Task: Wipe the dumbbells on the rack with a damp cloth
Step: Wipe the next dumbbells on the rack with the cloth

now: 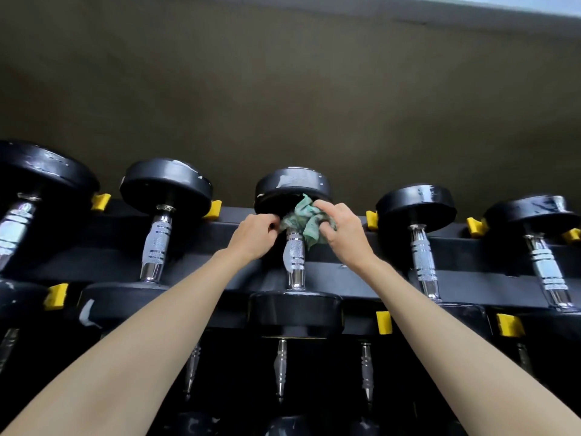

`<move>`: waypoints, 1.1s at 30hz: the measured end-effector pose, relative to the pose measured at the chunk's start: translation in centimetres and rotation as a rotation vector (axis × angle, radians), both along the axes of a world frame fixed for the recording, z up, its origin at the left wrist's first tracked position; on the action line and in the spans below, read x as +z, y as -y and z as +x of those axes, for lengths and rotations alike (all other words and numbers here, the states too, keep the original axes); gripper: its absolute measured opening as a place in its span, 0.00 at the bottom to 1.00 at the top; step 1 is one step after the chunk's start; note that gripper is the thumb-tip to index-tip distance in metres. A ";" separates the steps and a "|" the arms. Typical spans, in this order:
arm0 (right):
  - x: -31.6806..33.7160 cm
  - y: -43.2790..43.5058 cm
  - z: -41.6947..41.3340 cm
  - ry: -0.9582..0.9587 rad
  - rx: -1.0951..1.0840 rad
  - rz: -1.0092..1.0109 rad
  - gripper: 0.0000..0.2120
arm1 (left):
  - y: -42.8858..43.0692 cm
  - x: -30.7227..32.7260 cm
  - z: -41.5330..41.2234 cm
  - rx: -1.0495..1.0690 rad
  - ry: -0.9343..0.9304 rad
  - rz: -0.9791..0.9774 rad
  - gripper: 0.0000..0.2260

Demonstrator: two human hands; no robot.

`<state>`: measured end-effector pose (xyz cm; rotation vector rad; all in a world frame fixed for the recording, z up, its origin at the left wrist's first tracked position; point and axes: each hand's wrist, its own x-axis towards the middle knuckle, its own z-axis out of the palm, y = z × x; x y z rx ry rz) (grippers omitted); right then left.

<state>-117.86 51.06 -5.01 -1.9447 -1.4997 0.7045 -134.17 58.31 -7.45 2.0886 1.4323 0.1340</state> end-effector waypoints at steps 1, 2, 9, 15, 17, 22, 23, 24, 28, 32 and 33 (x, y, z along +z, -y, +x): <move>0.2 -0.1 0.0 0.010 0.023 -0.023 0.21 | 0.1 0.0 -0.1 -0.004 0.025 -0.030 0.10; 0.4 -0.2 0.0 0.015 0.038 -0.037 0.21 | 0.3 0.1 -0.2 -0.006 0.063 -0.073 0.09; 2.1 0.2 -0.7 -0.061 0.056 -0.056 0.18 | 2.5 0.0 -1.1 0.000 0.253 -0.355 0.11; 2.3 0.5 -0.5 -0.033 0.054 -0.113 0.18 | 3.9 0.0 -1.8 -0.068 0.267 -0.396 0.09; 2.3 0.8 -0.6 -0.055 0.048 -0.140 0.18 | 4.1 -0.2 -2.0 -0.092 0.259 -0.394 0.10; 1.9 1.4 -0.6 -0.077 0.013 -0.189 0.18 | 4.6 0.4 -2.5 -0.115 0.216 -0.462 0.11; 1.9 1.6 -0.6 -0.091 0.000 -0.201 0.18 | 4.7 0.8 -2.6 -0.123 0.211 -0.483 0.13; 1.9 1.7 -0.5 -0.106 -0.010 -0.212 0.18 | 4.7 1.0 -2.6 -0.137 0.201 -0.500 0.14; 1.5 2.3 -0.3 -0.248 -0.074 -0.302 0.18 | 4.7 1.8 -2.7 -0.221 0.135 -0.504 0.10; 0.7 2.9 0.4 -0.443 -0.193 -0.368 0.13 | 4.6 3.0 -2.6 -0.208 0.137 -0.561 0.14; 1.0 3.2 0.6 -0.523 -0.244 -0.361 0.12 | 4.6 3.5 -2.4 -0.201 0.161 -0.589 0.15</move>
